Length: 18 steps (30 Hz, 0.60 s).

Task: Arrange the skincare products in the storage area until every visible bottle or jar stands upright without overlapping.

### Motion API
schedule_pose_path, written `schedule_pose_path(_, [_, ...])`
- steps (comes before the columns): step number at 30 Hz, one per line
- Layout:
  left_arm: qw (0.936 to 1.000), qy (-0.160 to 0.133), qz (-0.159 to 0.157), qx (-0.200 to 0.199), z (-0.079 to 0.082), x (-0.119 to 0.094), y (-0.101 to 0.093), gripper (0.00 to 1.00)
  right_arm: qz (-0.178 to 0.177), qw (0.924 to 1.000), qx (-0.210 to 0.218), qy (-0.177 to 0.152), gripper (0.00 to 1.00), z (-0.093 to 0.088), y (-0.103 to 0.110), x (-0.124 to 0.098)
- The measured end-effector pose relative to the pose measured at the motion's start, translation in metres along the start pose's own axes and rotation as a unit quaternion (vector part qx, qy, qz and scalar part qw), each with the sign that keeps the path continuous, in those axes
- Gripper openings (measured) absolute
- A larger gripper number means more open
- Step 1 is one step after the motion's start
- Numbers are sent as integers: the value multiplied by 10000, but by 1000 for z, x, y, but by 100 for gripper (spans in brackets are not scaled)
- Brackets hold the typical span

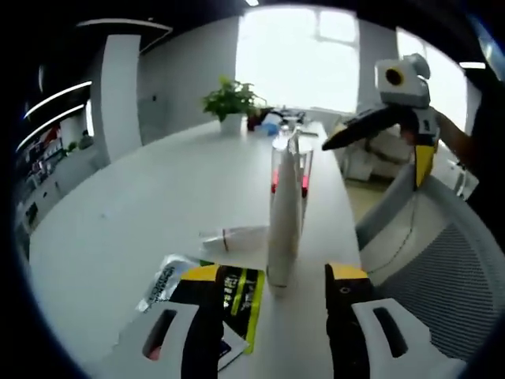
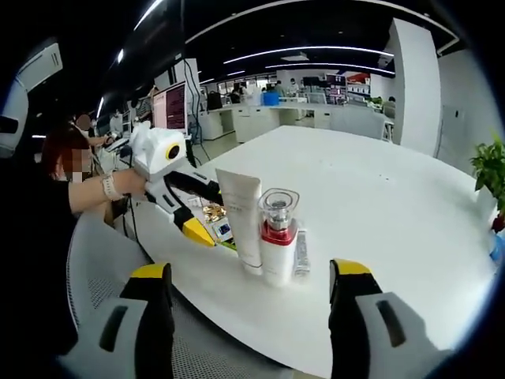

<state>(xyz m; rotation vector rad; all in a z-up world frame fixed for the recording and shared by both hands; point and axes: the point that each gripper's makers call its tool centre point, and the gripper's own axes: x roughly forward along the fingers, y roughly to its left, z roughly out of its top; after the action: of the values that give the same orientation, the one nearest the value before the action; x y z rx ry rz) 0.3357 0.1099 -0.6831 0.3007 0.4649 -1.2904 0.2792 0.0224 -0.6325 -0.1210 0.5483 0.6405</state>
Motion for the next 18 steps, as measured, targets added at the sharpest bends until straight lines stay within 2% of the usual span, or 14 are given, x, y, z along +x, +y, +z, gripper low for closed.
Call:
schedule_pose_path(5, [9994,-54,288,-169,3,-15,3,57,40,10000,-56,-1,82,2,4,2])
schedule_pose_path(7, [9988,22,428,-241,0,-22,5,60,35,9999,-99,25,82,2,5,3])
schedule_pose_path(8, [9986,89,442,-294,-2,-24,4,63,34,9999,-112,37,82,1,5,3])
schedule_pose_path(18, [9960,-12,794,-422,6,-51,1,79,51,9997,-243,27,83,5,13,5])
